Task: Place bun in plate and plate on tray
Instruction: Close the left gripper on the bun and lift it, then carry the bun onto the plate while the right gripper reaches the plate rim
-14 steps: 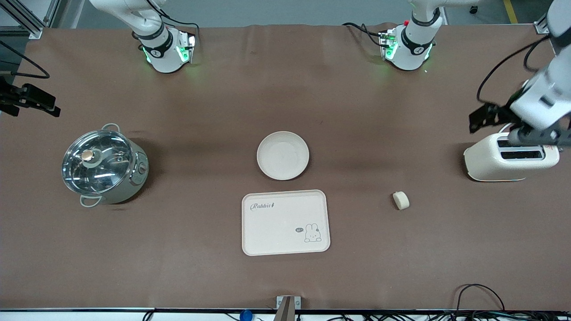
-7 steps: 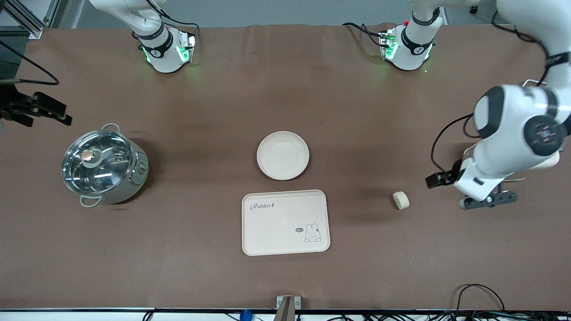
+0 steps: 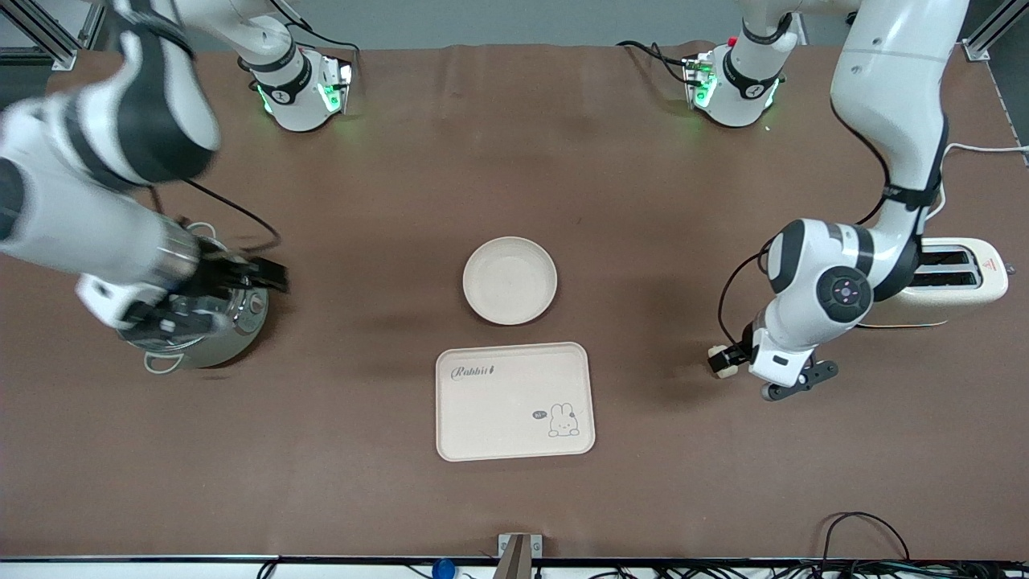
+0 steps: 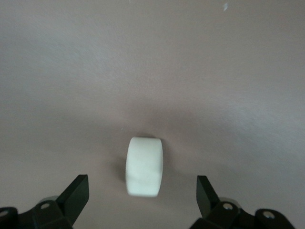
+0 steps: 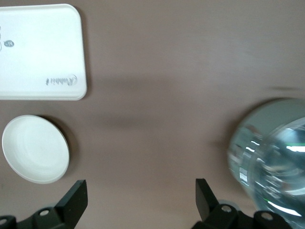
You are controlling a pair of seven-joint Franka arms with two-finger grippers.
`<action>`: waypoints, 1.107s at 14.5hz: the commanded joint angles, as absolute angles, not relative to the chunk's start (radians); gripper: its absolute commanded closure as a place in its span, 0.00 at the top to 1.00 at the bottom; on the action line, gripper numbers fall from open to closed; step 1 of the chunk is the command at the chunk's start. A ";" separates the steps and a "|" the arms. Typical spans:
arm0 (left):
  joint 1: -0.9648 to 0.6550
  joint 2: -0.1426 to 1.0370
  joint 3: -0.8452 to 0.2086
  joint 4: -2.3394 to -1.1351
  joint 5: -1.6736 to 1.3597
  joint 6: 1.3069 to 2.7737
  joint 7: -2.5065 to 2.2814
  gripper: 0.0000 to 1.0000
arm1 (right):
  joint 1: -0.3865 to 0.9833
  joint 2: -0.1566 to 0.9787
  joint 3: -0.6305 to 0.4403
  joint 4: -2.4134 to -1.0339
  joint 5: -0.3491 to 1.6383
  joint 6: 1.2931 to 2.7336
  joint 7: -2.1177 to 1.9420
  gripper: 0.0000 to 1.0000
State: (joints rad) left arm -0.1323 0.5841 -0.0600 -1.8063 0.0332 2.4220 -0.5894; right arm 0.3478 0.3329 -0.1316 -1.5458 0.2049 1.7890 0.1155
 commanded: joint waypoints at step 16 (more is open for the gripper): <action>-0.359 0.603 -0.265 -1.761 0.032 2.453 -1.210 0.31 | 0.730 0.508 -0.141 -1.935 0.554 2.376 0.247 1.00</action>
